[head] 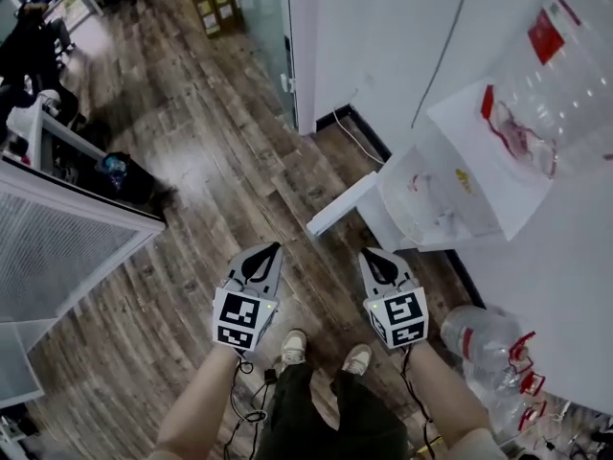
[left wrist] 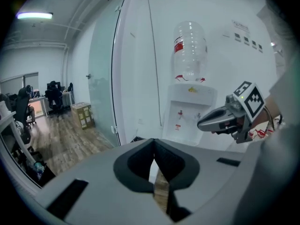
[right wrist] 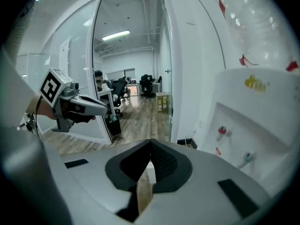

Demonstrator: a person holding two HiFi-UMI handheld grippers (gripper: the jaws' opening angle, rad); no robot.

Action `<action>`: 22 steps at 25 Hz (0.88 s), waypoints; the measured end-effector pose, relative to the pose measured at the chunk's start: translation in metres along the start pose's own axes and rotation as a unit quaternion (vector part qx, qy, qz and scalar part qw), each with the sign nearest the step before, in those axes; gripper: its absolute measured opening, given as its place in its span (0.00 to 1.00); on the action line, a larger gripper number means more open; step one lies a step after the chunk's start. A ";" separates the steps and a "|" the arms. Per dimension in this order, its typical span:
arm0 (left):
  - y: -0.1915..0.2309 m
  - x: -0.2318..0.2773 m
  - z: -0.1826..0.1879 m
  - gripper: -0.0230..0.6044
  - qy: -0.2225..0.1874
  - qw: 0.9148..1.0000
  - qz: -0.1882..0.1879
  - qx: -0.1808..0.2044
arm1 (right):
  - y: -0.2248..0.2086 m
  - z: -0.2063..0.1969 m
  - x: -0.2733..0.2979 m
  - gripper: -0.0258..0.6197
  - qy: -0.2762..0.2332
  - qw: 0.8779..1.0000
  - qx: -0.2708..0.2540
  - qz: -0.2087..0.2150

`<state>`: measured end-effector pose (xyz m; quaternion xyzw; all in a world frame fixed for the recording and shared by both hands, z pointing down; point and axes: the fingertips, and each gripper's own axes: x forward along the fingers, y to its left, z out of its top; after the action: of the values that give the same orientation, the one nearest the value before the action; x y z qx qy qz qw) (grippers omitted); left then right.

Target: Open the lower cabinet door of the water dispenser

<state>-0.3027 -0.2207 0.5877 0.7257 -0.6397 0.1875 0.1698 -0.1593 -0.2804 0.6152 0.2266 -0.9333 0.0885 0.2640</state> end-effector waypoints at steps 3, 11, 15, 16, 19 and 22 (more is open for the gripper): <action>-0.014 -0.017 0.035 0.05 -0.008 1.000 -0.009 0.004 | -0.005 0.041 -0.038 0.05 -0.018 1.000 0.000 -0.006; -0.060 -0.085 0.135 0.05 -0.054 0.998 -0.017 0.021 | -0.007 0.146 -0.160 0.05 -0.077 0.995 -0.037 -0.060; -0.081 -0.128 0.185 0.04 -0.083 0.996 -0.030 0.032 | -0.003 0.194 -0.228 0.05 -0.117 0.989 -0.031 -0.079; -0.086 -0.138 0.197 0.05 -0.089 0.995 -0.033 0.033 | -0.002 0.205 -0.244 0.05 -0.127 0.988 -0.031 -0.084; -0.102 -0.167 0.227 0.05 -0.105 0.993 -0.037 0.044 | 0.003 0.228 -0.292 0.05 -0.155 0.982 -0.030 -0.098; -0.120 -0.194 0.255 0.05 -0.127 0.989 -0.047 0.064 | 0.009 0.244 -0.339 0.05 -0.185 0.976 -0.028 -0.108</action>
<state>-0.1912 -0.1625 0.2698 0.7821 -0.6083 0.1260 0.0489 -0.0174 -0.2144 0.2279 0.3308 -0.9382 -0.0103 0.1011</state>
